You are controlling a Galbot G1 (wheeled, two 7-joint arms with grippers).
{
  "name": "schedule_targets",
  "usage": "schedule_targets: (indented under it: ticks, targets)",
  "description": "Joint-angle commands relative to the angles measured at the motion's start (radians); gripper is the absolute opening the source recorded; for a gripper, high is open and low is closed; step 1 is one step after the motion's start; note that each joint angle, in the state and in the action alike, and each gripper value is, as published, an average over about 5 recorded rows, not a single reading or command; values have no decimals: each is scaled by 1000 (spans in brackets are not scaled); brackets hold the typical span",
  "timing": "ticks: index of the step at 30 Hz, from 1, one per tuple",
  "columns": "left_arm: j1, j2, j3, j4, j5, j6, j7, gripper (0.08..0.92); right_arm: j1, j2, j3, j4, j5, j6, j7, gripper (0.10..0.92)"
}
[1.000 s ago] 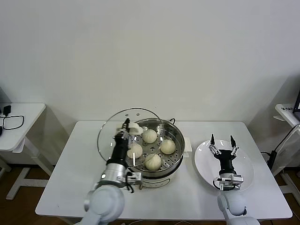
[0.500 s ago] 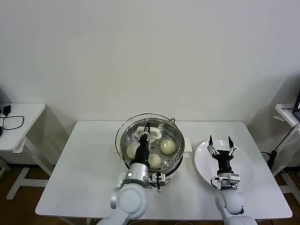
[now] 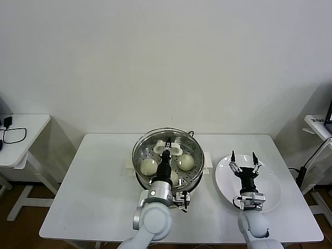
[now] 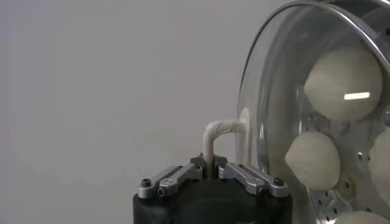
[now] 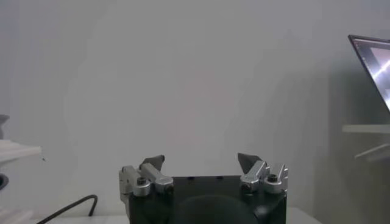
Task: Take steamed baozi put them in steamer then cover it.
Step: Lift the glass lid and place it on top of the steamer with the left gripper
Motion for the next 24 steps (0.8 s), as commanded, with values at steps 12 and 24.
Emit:
schedule_targets:
  ticks: [12, 24]
  targets:
    - [1, -29, 4, 43, 8, -5, -11, 189, 2, 1, 4, -5, -4, 4, -2, 823]
    - [-3, -30, -9, 63, 5, -10, -8, 189, 0, 3, 6, -6, -9, 8, -2, 823]
